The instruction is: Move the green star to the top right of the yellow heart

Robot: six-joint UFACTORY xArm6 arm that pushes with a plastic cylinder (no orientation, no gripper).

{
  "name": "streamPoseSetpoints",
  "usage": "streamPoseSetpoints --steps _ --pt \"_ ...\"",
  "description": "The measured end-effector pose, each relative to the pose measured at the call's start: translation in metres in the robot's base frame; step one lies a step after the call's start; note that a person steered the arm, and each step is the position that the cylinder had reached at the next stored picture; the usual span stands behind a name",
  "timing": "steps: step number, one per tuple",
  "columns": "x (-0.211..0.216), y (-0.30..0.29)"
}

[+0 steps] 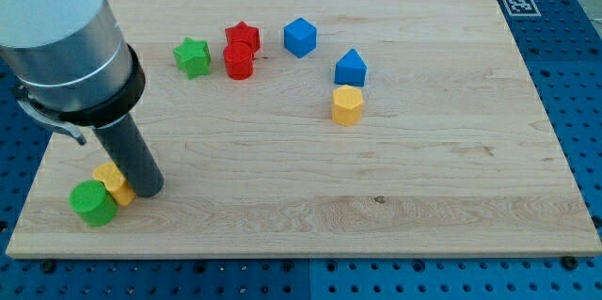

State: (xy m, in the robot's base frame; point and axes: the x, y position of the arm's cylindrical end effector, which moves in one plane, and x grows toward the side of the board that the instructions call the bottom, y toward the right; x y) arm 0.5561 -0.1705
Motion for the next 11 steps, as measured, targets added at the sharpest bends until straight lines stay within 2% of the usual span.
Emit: streamPoseSetpoints --steps 1,3,5,6,7,8,11 --pt "-0.041 0.009" --pt "-0.158 0.032" --pt "-0.162 -0.012" --pt "-0.195 -0.061" --pt "-0.258 -0.049" --pt "-0.273 -0.002" --pt "-0.194 -0.005"
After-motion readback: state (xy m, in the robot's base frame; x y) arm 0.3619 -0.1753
